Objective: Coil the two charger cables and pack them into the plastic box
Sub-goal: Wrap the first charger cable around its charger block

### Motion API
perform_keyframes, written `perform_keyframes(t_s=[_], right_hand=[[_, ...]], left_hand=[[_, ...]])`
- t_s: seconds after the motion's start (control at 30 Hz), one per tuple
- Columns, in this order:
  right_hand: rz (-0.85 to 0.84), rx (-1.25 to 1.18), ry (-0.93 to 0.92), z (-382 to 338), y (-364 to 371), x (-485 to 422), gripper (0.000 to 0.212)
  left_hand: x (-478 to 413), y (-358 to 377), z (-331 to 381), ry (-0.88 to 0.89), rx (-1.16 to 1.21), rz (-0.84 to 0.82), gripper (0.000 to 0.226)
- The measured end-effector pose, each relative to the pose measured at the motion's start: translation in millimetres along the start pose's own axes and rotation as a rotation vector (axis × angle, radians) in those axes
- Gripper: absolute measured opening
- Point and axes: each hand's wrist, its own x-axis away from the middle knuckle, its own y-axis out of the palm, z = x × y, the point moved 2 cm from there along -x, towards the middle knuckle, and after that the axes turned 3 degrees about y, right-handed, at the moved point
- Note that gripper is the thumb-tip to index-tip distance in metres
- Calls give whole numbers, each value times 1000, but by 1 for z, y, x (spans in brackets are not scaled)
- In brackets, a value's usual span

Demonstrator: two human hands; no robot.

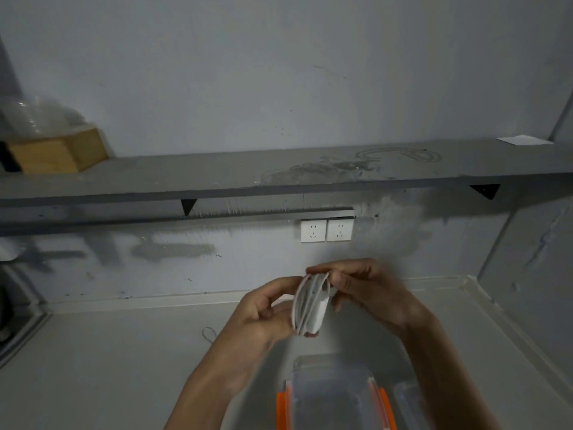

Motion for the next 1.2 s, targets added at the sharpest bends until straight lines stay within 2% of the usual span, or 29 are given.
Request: perform_keyframes(t_s=[0.1, 0.17, 0.3, 0.4, 0.47, 0.6, 0.7, 0.87, 0.93, 1.07, 1.2], right_hand=[[188, 22, -11, 20, 23, -3, 27], [305, 87, -44, 29, 36, -9, 24], [401, 222, -175, 25, 51, -14, 22], [405, 475, -382, 2, 64, -20, 18], [371, 623, -437, -7, 75, -33, 15], [303, 403, -291, 5, 89, -58, 15], [309, 267, -274, 15, 105, -67, 15], [259, -16, -113, 38, 145, -82, 20], [371, -61, -88, 53, 160, -85, 22], [705, -91, -127, 76, 181, -87, 29], [864, -79, -191, 80, 167, -76, 30]], left_hand=[[-6, -9, -20, -81, 316, 56, 50], [-7, -17, -29, -114, 402, 86, 53], [3, -39, -23, -131, 285, 73, 49], [14, -58, -11, -163, 136, 77, 35], [24, -65, -2, -179, 74, 49, 31], [41, -84, 14, -148, -86, 37, 32], [49, -102, 24, -143, -216, 54, 41], [60, -127, 25, -82, -223, 142, 41], [61, -131, 18, -72, -210, 179, 36], [59, -119, 0, -60, -268, 215, 34], [52, -100, -16, 12, -427, 227, 45]])
